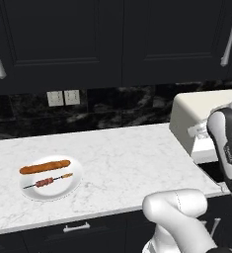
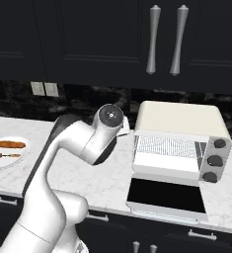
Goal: Pick up the kebab skewer and baguette bread, and place them inside the toaster oven. Close the toaster oven door and start by setting the timer.
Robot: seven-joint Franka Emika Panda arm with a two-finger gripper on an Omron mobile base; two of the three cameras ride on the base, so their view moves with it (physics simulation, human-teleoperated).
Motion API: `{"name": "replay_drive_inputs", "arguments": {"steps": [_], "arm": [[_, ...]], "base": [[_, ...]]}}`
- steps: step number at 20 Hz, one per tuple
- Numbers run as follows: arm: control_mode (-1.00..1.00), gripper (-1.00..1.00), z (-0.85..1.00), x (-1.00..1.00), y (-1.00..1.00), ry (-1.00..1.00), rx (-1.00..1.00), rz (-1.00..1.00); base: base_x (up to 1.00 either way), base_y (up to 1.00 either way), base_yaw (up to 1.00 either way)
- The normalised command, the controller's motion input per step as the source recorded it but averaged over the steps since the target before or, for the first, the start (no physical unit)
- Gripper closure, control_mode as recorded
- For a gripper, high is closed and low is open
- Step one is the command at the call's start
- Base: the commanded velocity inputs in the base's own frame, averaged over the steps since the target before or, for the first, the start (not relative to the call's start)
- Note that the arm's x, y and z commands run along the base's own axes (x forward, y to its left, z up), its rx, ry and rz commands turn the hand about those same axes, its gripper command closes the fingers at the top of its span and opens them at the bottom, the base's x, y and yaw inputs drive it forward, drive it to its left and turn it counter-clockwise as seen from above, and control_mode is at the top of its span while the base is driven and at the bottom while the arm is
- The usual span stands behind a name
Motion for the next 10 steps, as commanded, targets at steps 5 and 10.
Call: {"name": "replay_drive_inputs", "arguments": {"steps": [5,10], "arm": [[-1.0,-1.0,-0.38,0.21,-1.0,-0.07,0.13,0.01],[-1.0,-1.0,-0.24,0.37,-0.87,0.0,0.1,0.0]], "base": [[0.0,0.0,0.0],[0.0,0.0,0.0]]}}
